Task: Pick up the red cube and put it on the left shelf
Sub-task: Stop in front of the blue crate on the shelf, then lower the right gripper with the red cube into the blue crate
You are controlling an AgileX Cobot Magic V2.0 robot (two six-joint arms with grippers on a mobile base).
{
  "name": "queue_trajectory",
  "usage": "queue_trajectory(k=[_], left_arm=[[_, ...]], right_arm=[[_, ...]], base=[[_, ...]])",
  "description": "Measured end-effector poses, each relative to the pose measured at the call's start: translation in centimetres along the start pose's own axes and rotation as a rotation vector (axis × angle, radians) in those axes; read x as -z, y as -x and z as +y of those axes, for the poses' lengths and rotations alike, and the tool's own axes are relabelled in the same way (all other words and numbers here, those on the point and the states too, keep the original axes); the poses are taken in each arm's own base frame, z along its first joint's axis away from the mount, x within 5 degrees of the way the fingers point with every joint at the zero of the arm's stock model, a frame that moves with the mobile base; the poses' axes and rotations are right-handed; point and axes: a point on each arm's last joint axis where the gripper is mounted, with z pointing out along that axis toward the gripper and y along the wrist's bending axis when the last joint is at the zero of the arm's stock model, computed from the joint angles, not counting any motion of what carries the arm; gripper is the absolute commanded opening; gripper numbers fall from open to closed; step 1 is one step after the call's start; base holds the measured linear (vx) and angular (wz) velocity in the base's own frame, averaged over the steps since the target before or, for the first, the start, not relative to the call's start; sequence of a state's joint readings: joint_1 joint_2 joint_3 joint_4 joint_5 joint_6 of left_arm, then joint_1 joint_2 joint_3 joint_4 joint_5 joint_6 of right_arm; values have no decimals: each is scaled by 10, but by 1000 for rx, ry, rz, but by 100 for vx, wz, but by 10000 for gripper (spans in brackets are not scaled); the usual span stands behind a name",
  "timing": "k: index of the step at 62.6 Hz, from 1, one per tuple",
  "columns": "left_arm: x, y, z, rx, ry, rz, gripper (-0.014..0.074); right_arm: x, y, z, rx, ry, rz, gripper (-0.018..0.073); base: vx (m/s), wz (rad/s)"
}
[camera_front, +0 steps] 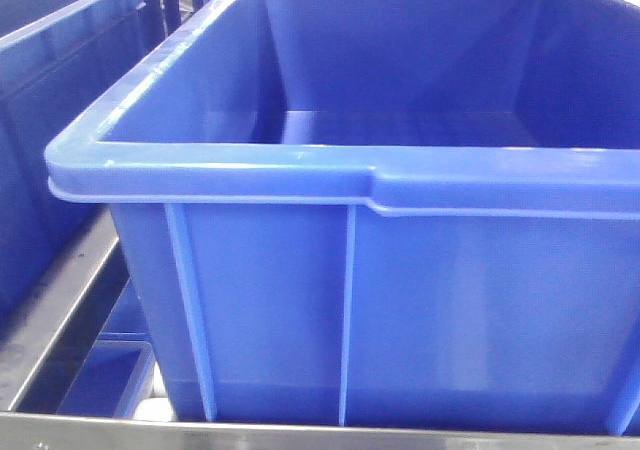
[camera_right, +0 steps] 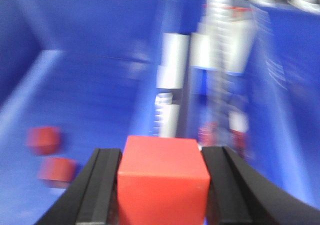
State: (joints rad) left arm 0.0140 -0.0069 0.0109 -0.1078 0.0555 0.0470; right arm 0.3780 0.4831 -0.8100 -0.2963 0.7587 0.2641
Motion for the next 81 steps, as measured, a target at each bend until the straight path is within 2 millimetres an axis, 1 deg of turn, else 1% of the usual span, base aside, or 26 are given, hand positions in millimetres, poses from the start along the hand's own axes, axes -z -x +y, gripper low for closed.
queue_trajectory(k=[3,10,21,26,35,48,56,62,72,81], left_arm=[[0,0,0,0,0,0,102],[0,0,0,0,0,0,102],[0,0,0,0,0,0,102],[0,0,0,0,0,0,102],[0,0,0,0,0,0,102],[0,0,0,0,0,0,102],[0,0,0,0,0,0,102],[0,0,0,0,0,0,102],[0,0,0,0,0,0,102],[0,0,0,0,0,0,102]], right_arm=[[-8,11,6,13,41,28,52],[-31,29,21,38,121,110,52],[-85,34,45,84,173,304,52],[-116,29,57,111,183,397,52],[-156,21,75,135,200,478,52],[-203,13,90,150,199,541,52],[-234,6,99,162,193,598,52],[-253,2,106,167,191,625,52],[-286,-8,107,155,166,671,52],[-307,-17,94,129,123,709,52]], base=[[0,0],[0,0],[0,0],[0,0],[0,0],[0,0],[0,0],[0,0],[0,0],[0,0]])
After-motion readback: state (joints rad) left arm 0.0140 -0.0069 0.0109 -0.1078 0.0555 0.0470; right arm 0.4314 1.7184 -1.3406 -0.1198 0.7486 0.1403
